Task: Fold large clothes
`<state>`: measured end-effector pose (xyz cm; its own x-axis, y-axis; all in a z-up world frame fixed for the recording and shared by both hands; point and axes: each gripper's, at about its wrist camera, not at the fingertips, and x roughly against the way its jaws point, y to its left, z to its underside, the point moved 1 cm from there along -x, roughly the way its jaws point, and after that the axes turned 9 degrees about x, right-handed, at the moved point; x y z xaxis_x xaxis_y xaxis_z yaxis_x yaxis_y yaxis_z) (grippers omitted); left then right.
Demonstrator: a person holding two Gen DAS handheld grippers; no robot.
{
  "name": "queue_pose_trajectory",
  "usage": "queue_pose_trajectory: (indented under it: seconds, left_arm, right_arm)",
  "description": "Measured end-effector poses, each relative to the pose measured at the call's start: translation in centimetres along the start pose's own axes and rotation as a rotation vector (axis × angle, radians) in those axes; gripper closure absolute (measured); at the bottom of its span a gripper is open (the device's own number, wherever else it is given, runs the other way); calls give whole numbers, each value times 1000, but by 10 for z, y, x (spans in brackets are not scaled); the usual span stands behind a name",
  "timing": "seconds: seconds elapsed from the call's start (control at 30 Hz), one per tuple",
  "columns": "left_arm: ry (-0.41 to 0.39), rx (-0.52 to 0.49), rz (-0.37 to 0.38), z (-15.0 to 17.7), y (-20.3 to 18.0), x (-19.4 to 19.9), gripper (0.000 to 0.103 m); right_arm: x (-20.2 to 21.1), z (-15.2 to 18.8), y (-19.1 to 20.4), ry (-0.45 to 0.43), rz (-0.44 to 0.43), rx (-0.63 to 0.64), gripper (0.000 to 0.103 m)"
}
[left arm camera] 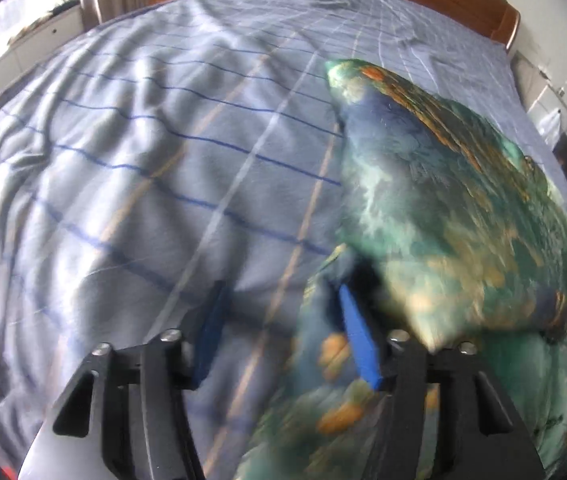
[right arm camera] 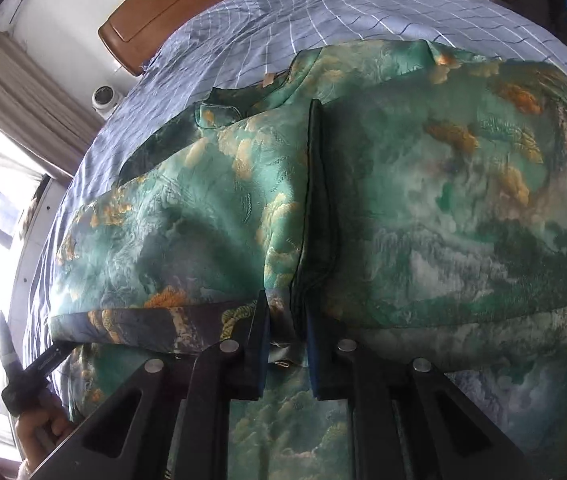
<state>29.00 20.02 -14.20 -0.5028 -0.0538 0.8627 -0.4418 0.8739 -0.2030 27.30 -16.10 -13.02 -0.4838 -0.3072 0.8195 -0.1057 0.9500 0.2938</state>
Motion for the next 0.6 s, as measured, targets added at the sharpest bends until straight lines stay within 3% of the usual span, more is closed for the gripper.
queue_pose_trajectory:
  seconds: [0.03,0.1,0.2,0.4,0.6]
  left_arm:
    - [-10,-18,-3,4,4,10,38]
    - [-29,-54,1,12,11,29,35]
    - [-66,-87,37,29,22,64,25]
    - [-95,-66,148,76,34,111,18]
    - [-70,-95,197,118,17,117,18]
  right_arm:
    - [5,1,0,-6,1,20,83]
    - [18,0,6,-40,-1,71,58]
    - [48,7,9,-100,-24,115,39]
    - [117,61,3,-196,15,233,35]
    - [170,135,-19,-317,131,247,28]
